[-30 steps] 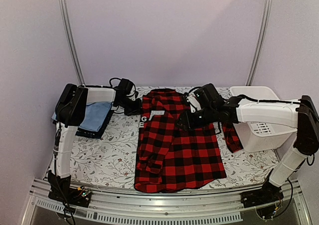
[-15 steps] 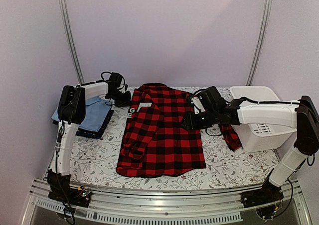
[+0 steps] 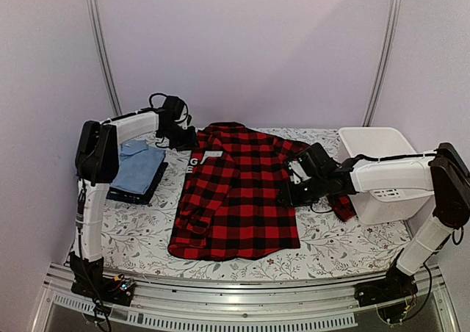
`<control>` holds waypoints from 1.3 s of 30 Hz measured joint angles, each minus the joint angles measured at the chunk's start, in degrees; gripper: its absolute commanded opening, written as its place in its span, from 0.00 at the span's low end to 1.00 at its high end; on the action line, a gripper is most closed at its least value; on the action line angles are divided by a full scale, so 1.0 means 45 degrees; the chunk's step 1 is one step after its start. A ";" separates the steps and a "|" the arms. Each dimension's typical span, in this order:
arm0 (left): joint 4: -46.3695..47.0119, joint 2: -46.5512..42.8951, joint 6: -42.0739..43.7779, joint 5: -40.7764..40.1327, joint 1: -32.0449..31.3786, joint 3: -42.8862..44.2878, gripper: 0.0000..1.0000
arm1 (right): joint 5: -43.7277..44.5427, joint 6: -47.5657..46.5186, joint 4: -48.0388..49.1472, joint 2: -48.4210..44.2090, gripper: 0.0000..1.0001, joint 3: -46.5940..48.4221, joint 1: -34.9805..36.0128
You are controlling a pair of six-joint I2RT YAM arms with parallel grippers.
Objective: Fold and stack the long sleeve shirts
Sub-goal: Move the 1/3-folded shirt to the center of the board.
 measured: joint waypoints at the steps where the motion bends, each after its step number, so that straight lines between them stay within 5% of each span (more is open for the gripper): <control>1: 0.0092 -0.0627 -0.0053 0.0000 -0.0262 -0.0481 0.29 | -0.0087 0.0044 -0.0005 0.0000 0.41 -0.0160 0.0015; 7: 0.1277 -0.3891 -0.0695 0.0714 -0.2016 -0.4080 0.24 | -0.0398 0.0219 -0.0117 0.0000 0.29 -0.0976 0.0374; 19: 0.3463 -0.6081 -0.2453 0.2560 -0.3079 -1.1647 0.23 | -0.0869 0.1069 -0.0180 0.0000 0.26 -0.2239 0.1588; 35: 0.4566 -0.8160 -0.2589 0.2516 -0.3303 -1.4557 0.23 | -0.1234 0.2671 0.0180 -0.0709 0.26 -0.3162 0.3283; 39: 0.4478 -0.8335 -0.2589 0.2419 -0.3303 -1.4702 0.23 | -0.0952 0.2759 -0.0758 -0.0908 0.32 -0.2948 0.3332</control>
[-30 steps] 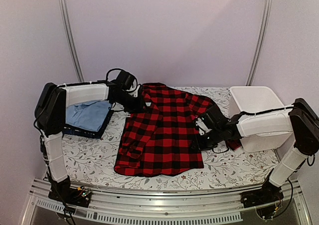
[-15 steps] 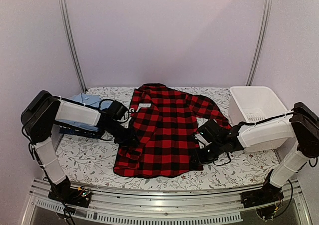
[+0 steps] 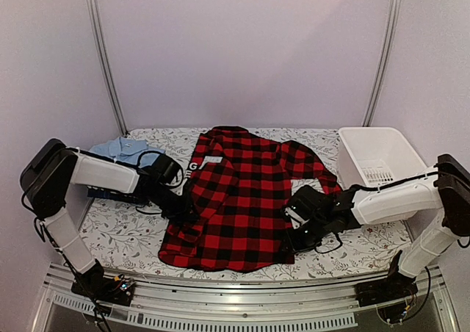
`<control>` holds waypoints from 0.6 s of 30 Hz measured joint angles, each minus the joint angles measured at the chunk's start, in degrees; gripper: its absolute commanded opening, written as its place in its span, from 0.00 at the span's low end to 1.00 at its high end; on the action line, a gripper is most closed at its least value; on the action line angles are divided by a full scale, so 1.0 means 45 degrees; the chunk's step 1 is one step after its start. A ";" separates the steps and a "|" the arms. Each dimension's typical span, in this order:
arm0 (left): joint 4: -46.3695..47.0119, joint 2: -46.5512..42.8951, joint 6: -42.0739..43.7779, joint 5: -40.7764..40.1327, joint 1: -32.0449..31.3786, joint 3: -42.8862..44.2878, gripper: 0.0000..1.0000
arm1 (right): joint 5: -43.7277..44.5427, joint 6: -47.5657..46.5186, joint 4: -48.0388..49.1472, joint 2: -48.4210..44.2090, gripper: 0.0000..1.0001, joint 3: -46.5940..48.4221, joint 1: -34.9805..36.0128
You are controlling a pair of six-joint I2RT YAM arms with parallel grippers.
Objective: Fold and stack the long sleeve shirts
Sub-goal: Move the 1/3-folded shirt to the center of the board, then pick up the 1/3-folded shirt from the center of the board.
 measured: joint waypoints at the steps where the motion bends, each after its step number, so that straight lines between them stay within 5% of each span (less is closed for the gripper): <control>1: -0.0044 -0.0015 0.0000 -0.0019 0.0000 0.0005 0.23 | 0.0262 -0.0024 -0.0403 -0.0029 0.35 0.0219 -0.0049; 8: -0.1010 -0.0092 0.0092 -0.0427 -0.0029 0.0670 0.24 | 0.2307 -0.0447 -0.1632 -0.1093 0.50 0.1768 -0.1545; 18: -0.1540 -0.0189 0.0505 -0.0665 -0.0029 0.2433 0.24 | 0.5746 -0.0661 -0.2769 -0.1209 0.53 0.2030 -0.4124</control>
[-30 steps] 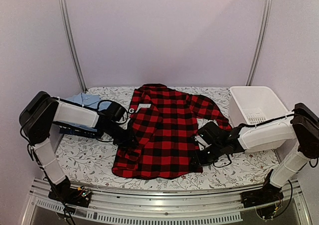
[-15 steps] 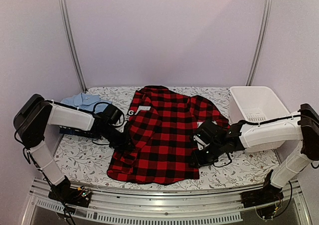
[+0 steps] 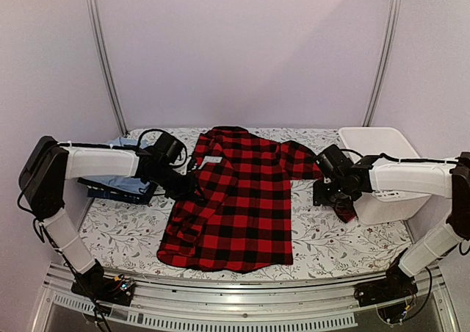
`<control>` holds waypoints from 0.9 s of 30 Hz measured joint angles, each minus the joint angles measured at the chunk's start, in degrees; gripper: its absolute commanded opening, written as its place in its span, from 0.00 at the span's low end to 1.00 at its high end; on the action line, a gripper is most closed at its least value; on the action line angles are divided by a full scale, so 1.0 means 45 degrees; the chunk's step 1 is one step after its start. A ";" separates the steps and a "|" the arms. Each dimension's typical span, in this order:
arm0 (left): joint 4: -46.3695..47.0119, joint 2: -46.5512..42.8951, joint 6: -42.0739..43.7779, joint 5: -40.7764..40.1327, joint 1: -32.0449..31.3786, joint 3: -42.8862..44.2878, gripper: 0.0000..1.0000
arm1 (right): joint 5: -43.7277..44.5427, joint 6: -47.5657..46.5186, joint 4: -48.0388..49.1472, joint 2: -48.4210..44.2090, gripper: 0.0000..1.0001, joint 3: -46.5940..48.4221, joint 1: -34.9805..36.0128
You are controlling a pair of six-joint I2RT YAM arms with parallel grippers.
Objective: Fold and stack the long sleeve shirts
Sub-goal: Pick up the 1/3-folded shirt from the center of the board.
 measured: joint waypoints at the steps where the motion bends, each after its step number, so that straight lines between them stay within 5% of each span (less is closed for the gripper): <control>1: -0.0039 0.0000 0.0039 0.0010 0.0000 0.0112 0.24 | 0.0369 0.0005 -0.0068 0.0262 0.53 0.0005 -0.0189; 17: -0.0058 0.0000 0.0117 0.0073 0.0000 0.0301 0.24 | 0.2477 0.0733 0.0418 0.2288 0.49 -0.0432 -0.1001; 20: -0.0058 0.0000 0.0117 0.0097 0.0000 0.0301 0.24 | 0.2628 0.0865 0.0675 0.2463 0.39 -0.0495 -0.1039; 24: -0.0053 0.0000 0.0117 0.0117 -0.0005 0.0301 0.24 | 0.2749 0.0899 0.0816 0.2832 0.07 -0.0495 -0.1049; 27: -0.0053 0.0000 0.0117 0.0121 -0.0005 0.0301 0.24 | 0.2890 0.0816 0.0612 0.2934 0.00 -0.0316 -0.1054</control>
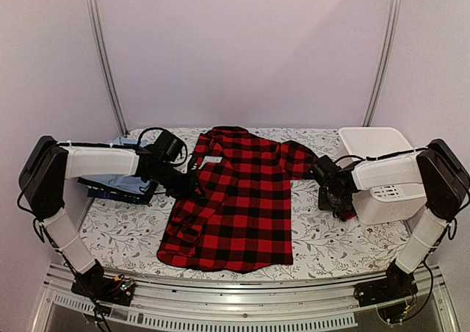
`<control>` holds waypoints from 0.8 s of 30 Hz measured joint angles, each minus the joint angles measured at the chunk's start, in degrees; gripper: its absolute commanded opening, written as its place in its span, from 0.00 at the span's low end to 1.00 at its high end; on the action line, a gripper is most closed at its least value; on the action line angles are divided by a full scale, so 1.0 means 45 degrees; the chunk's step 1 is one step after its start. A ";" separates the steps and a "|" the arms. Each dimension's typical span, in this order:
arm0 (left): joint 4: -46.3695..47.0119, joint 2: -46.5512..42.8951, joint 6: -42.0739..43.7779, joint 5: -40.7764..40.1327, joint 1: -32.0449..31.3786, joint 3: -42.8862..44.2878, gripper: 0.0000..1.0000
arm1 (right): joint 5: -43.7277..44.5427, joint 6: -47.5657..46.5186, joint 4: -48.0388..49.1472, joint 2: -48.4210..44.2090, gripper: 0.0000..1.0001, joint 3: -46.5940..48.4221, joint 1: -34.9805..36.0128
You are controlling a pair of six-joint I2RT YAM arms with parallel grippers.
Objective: Fold and stack the long sleeve shirts
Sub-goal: Pick up the 1/3-folded shirt from the center of the board.
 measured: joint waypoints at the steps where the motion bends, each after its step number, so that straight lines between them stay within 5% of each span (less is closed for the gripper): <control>1: 0.0005 0.0000 0.0000 0.0000 0.0005 0.0000 0.24 | 0.0053 -0.0044 -0.0209 0.0024 0.00 0.0233 0.0005; 9: 0.0015 0.0000 -0.0005 0.0049 0.0000 0.0000 0.24 | 0.0214 -0.0928 -0.1020 0.0801 0.01 0.4002 0.1273; 12: 0.0024 0.0000 -0.0005 0.0058 0.0000 0.0000 0.24 | 0.0015 -0.1375 -0.0967 0.1967 0.15 0.5416 0.2210; 17: 0.0029 0.0000 0.0000 0.0087 0.0000 0.0000 0.24 | -0.0971 -0.1739 -0.0913 0.3293 0.53 0.5678 0.3041; 24: 0.0029 0.0000 0.0000 0.0102 0.0000 0.0000 0.24 | -0.1719 -0.1719 -0.0738 0.2492 0.59 0.4663 0.2929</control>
